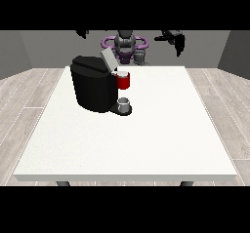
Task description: Insert the coffee pod into the coffee machine and close the lid
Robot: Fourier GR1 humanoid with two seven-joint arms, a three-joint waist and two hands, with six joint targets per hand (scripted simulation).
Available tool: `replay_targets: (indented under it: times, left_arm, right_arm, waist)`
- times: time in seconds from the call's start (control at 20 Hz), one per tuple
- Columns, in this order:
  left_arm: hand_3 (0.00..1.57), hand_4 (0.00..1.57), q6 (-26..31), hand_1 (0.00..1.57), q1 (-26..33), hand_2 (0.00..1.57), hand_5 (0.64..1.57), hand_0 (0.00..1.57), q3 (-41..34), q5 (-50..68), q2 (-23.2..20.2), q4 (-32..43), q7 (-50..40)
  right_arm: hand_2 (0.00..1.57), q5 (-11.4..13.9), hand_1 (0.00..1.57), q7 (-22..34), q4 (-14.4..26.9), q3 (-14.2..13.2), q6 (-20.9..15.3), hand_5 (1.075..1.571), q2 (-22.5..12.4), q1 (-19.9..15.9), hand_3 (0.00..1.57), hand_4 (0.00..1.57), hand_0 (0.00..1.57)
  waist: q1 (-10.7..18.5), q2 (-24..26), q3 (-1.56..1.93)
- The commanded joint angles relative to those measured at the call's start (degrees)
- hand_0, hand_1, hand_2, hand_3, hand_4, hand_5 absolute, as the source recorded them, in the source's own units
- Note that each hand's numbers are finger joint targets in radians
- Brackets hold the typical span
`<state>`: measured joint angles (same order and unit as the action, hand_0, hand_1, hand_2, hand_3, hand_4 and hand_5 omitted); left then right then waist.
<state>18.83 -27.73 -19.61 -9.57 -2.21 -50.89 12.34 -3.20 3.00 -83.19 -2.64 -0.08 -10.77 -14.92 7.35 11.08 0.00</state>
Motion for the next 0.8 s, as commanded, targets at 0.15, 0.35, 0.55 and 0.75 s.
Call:
replay_targets:
  times: [0.15, 0.35, 0.55, 0.75]
  left_arm:
    - [0.0, 0.0, 0.05, 0.0, 6.35, 0.0, 1.571, 0.0, 3.54, 3.07, 2.05, -11.54, -4.6]
    - [0.0, 0.0, -3.23, 0.0, 5.19, 0.0, 1.571, 0.0, 5.27, 7.39, 2.17, -14.76, -8.21]
    - [0.0, 0.0, -1.73, 0.0, 9.27, 0.0, 1.571, 0.0, 5.81, 7.82, 0.3, -19.04, -7.31]
    - [0.0, 0.0, -2.42, 0.0, 10.92, 0.0, 1.571, 0.0, 7.06, 7.88, -0.59, -22.03, -7.74]
  right_arm:
    - [0.0, 2.61, 0.0, -4.08, 3.1, 2.28, 1.43, 1.571, 1.74, 0.32, 0.0, 0.12, 0.0]
    - [0.0, -1.89, 0.0, -2.39, 6.57, -2.83, 3.69, 1.571, -0.36, -7.63, 0.0, 0.0, 0.0]
    - [0.0, -0.23, 0.0, -3.2, 10.18, -2.26, 2.25, 1.571, 1.24, -6.84, 0.0, 0.0, 0.0]
    - [0.0, -0.72, 0.0, -1.06, 12.23, -3.18, 2.77, 1.571, 0.38, -13.01, 0.0, 0.0, 0.0]
  waist:
    - [1.64, -1.76, 0.02]
    - [2.16, -5.4, 0.02]
    - [2.02, -7.77, 0.01]
    - [1.33, -10.27, 0.0]
